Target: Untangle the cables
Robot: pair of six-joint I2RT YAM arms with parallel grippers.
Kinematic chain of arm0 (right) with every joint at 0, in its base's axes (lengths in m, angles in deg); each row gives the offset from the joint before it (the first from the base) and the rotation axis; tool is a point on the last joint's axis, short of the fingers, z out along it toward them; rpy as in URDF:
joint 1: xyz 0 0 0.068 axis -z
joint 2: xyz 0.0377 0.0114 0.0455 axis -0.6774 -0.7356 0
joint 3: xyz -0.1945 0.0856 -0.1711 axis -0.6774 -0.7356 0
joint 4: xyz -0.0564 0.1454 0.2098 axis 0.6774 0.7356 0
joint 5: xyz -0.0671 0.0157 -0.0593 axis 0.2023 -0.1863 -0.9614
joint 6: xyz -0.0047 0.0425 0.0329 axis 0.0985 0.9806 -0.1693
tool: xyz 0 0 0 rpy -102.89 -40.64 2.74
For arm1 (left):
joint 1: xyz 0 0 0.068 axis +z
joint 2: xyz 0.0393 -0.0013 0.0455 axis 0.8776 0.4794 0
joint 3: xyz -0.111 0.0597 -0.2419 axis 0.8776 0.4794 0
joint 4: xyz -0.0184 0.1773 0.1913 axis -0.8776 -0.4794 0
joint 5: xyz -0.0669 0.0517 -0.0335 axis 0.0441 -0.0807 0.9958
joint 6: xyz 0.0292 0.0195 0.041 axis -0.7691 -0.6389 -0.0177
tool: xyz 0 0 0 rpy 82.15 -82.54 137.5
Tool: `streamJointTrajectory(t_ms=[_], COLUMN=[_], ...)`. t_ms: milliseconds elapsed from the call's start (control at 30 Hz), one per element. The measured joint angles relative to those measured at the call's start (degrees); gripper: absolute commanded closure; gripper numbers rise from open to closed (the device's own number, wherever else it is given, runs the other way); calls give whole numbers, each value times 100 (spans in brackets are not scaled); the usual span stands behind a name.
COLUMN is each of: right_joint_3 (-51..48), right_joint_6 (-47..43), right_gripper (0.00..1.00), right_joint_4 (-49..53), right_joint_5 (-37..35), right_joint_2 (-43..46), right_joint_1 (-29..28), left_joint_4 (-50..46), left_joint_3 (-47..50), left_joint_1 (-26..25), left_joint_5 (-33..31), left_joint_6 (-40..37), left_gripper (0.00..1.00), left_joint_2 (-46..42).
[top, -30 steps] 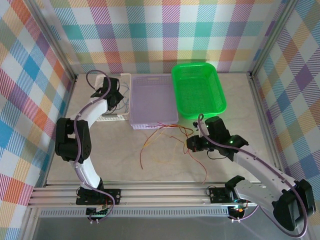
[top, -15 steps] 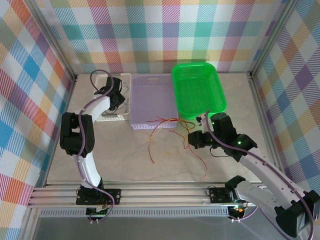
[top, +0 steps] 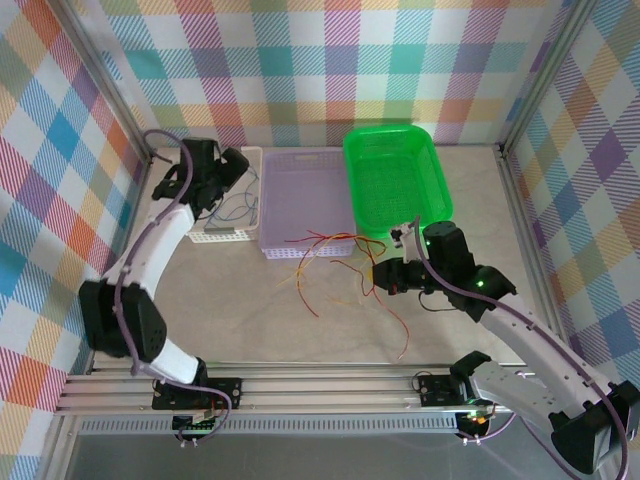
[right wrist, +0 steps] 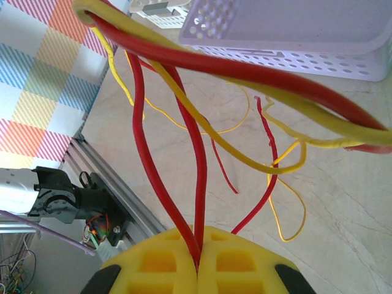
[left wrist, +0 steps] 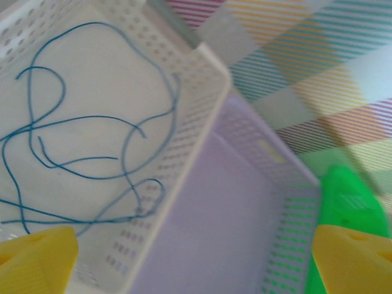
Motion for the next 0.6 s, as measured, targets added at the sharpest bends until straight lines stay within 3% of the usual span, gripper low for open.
streamJointTrajectory(t_ms=[267, 600], right_joint_3=[11, 13], right_joint_6=[20, 127], right_gripper=[100, 100], right_joint_4=[-208, -549], right_joint_5=[317, 833], right_joint_2=[-52, -258], right_joint_1=[0, 0], left_joint_4=[240, 1244], left_joint_3=[1298, 2658], left_joint_1=[-181, -1255], left_joint_5=[988, 2317], left_joint_6=[356, 529], left_gripper=[3, 13], left_joint_2=[-1244, -2474])
